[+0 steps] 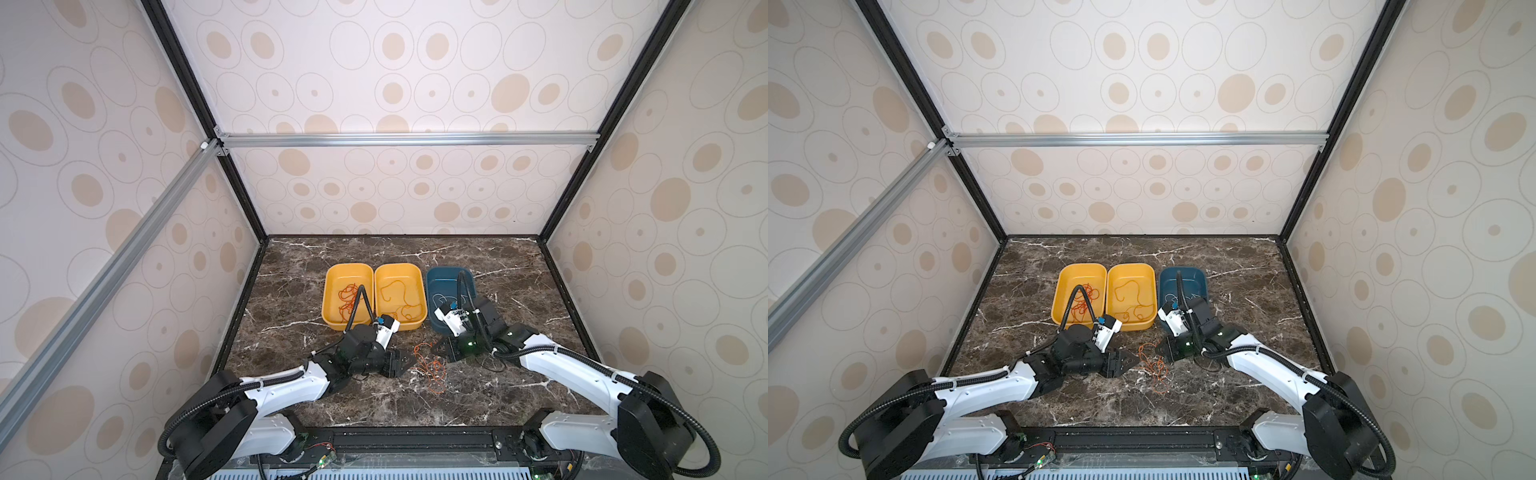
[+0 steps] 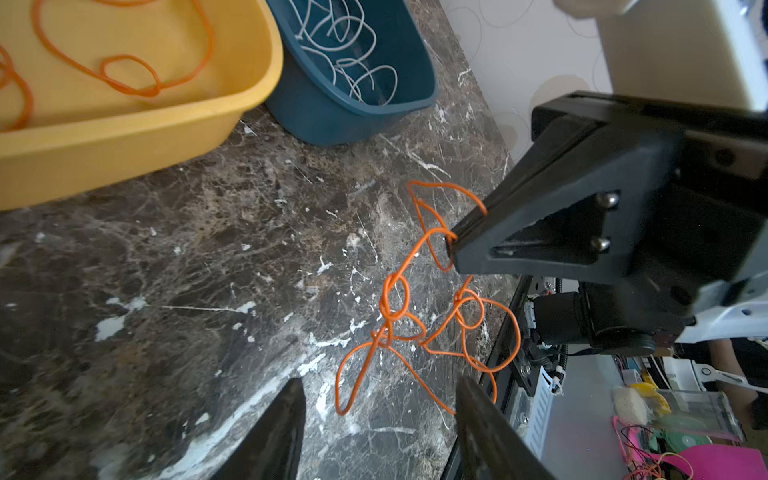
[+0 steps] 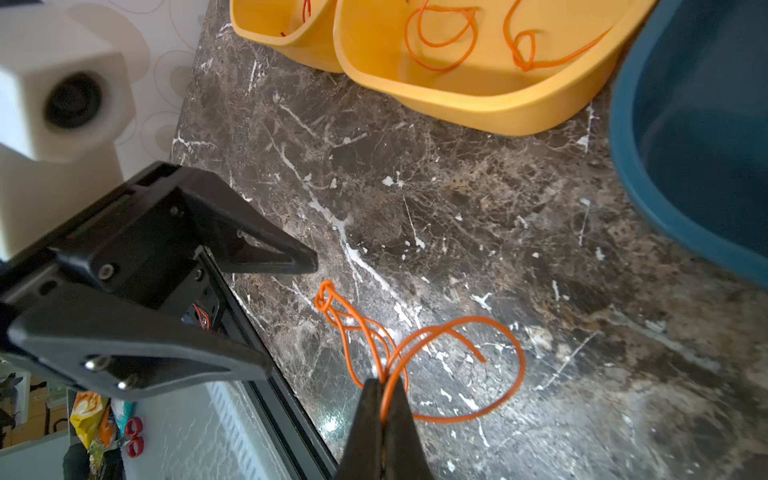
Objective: Untangle the cables
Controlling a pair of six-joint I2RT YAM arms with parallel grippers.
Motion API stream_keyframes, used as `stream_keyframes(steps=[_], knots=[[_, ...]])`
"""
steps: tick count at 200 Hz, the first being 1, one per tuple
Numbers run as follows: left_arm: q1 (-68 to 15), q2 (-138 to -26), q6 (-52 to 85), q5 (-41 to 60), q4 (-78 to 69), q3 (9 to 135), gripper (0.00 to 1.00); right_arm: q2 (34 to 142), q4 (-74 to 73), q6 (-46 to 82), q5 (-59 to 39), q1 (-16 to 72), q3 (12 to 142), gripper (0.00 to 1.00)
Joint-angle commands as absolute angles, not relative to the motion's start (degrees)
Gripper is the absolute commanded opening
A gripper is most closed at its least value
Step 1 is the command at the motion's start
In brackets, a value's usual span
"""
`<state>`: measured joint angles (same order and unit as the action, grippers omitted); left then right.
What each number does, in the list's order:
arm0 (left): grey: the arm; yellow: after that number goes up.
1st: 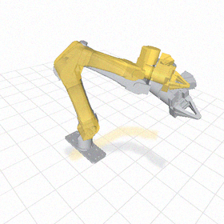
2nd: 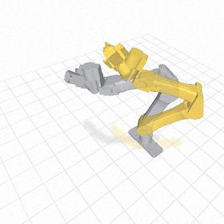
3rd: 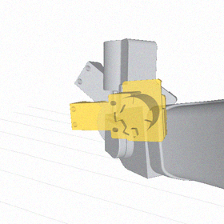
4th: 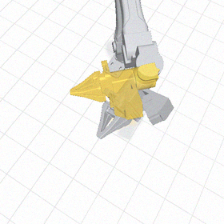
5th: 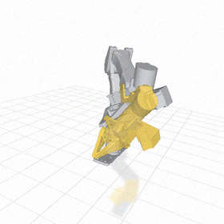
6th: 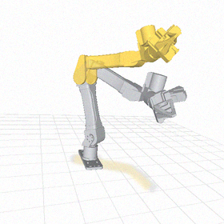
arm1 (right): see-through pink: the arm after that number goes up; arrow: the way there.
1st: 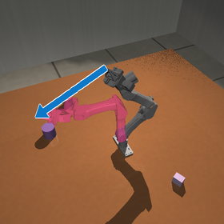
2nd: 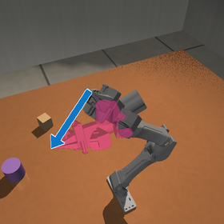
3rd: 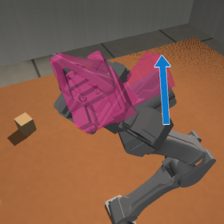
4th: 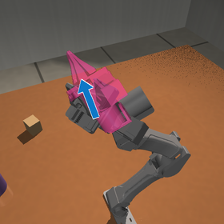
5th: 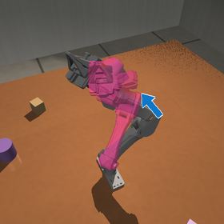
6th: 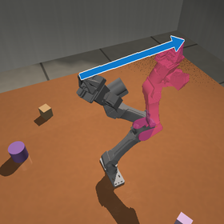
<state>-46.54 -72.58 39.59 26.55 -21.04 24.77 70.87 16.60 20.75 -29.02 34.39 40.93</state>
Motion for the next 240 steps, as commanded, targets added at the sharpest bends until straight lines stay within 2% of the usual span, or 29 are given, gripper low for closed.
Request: stream_keyframes(steps=[1,62,97,166,214,240], knots=[[-47.19,-74.10,39.62,27.51,-26.23,24.68,0.53,70.99,15.56,21.73,-31.28,34.78,42.19,0.00],[-47.29,-76.20,39.36,27.77,-25.96,24.31,0.29,70.38,15.46,22.34,-30.66,34.79,41.75,0.00],[-47.24,-73.39,38.96,25.02,-23.69,23.54,0.00,70.47,16.25,22.35,-28.43,34.76,41.70,0.00],[-46.61,-66.46,37.90,16.55,-11.41,24.32,0.00,68.25,24.53,22.54,-10.24,34.48,42.18,0.00],[-43.07,-58.45,38.12,12.20,-2.84,24.87,0.00,65.45,30.30,21.91,3.27,34.40,42.94,0.00],[-40.65,-54.29,37.23,11.06,1.47,25.78,0.00,65.14,32.30,21.88,7.07,34.36,43.84,0.02]])
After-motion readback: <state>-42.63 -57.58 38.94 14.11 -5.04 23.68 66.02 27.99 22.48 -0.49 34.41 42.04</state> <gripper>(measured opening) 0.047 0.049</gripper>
